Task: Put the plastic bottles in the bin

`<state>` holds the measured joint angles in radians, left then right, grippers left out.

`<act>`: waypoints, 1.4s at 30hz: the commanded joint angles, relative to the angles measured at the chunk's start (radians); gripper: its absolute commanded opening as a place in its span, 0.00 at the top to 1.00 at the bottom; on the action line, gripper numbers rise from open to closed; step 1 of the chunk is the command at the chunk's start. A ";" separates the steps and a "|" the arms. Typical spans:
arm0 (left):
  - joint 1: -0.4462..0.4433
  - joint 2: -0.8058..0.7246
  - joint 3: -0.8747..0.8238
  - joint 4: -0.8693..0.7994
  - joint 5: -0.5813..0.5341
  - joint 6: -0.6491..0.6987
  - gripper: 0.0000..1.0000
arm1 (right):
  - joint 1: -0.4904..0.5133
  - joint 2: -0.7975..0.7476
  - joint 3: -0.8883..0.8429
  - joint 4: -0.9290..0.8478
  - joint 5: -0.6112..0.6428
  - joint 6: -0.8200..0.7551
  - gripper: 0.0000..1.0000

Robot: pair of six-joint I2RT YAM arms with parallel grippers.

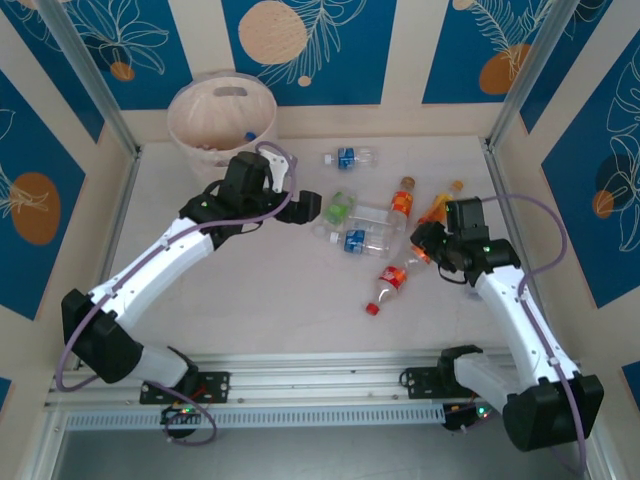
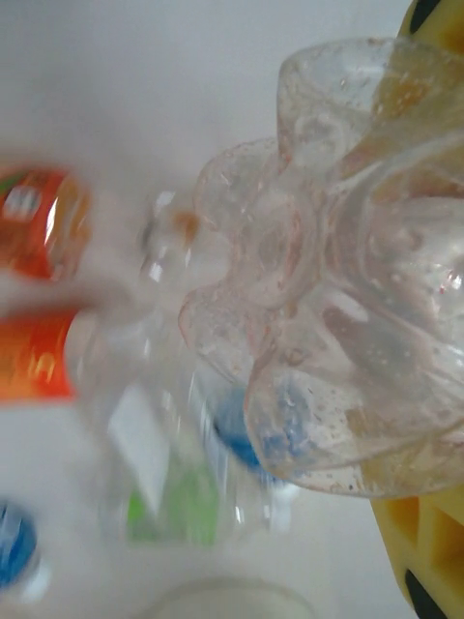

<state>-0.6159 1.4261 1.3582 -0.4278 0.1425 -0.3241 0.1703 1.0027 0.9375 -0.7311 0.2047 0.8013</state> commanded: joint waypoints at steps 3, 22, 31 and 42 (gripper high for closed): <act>-0.021 0.026 0.010 0.075 0.206 -0.019 0.00 | 0.098 0.061 0.099 0.171 -0.084 -0.060 0.49; -0.146 0.125 0.056 0.142 0.141 0.028 0.00 | 0.334 0.382 0.401 0.415 -0.153 0.001 0.49; -0.145 0.141 0.079 0.166 0.103 0.037 0.27 | 0.350 0.358 0.374 0.407 -0.155 0.034 0.48; -0.145 0.150 0.090 0.172 0.111 0.037 0.54 | 0.362 0.354 0.362 0.424 -0.160 0.052 0.48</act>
<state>-0.7540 1.5639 1.4063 -0.2935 0.2386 -0.3046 0.5140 1.3788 1.3109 -0.3248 0.0711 0.8379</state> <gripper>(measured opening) 0.501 0.524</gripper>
